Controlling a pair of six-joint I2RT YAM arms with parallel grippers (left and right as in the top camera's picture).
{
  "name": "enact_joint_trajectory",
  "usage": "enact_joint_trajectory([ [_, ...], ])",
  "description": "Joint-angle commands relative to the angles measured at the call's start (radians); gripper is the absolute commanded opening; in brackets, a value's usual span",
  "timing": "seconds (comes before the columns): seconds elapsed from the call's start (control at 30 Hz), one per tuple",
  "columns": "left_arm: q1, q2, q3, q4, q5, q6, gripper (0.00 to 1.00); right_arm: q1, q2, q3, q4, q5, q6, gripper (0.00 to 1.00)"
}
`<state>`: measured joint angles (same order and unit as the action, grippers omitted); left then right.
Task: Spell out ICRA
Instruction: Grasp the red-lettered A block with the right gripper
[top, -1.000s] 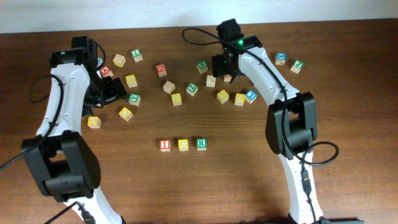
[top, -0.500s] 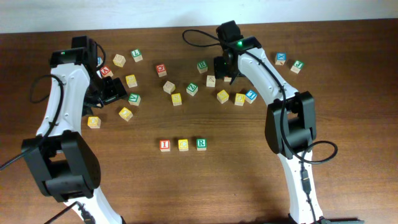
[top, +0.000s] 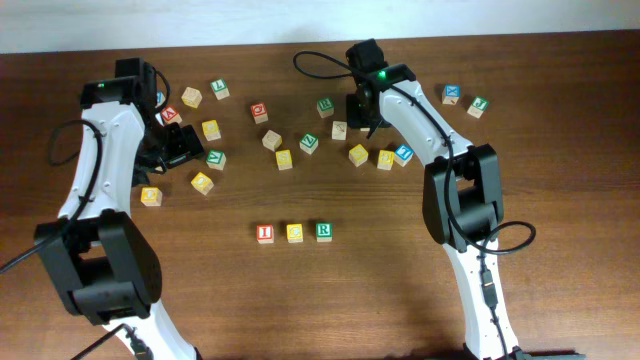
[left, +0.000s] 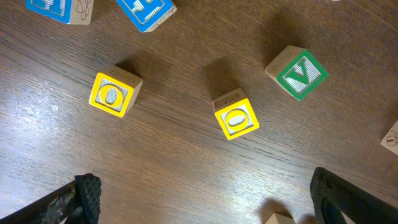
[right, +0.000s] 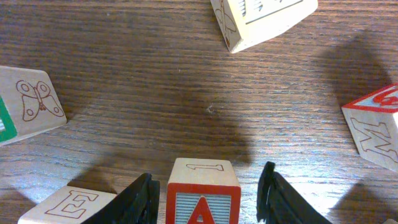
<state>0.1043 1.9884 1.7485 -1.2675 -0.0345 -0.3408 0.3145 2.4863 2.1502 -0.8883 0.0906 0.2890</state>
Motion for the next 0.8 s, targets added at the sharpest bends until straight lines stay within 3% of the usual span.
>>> enact_joint_trajectory([
  [0.0, 0.003, 0.007, 0.001, 0.002, -0.007, -0.014, 0.99, -0.001, 0.008, -0.007, 0.005, 0.014, 0.007, 0.44],
  [0.13, 0.003, 0.007, 0.001, 0.002, -0.007, -0.014, 0.99, -0.001, 0.008, -0.007, 0.006, -0.004, 0.007, 0.44],
  [0.2, 0.003, 0.007, 0.001, 0.002, -0.007, -0.014, 0.99, -0.001, 0.008, -0.007, 0.005, -0.004, 0.007, 0.33],
  [0.77, 0.003, 0.007, 0.001, 0.002, -0.007, -0.014, 0.99, -0.001, -0.106, -0.007, -0.079, -0.011, 0.007, 0.24],
])
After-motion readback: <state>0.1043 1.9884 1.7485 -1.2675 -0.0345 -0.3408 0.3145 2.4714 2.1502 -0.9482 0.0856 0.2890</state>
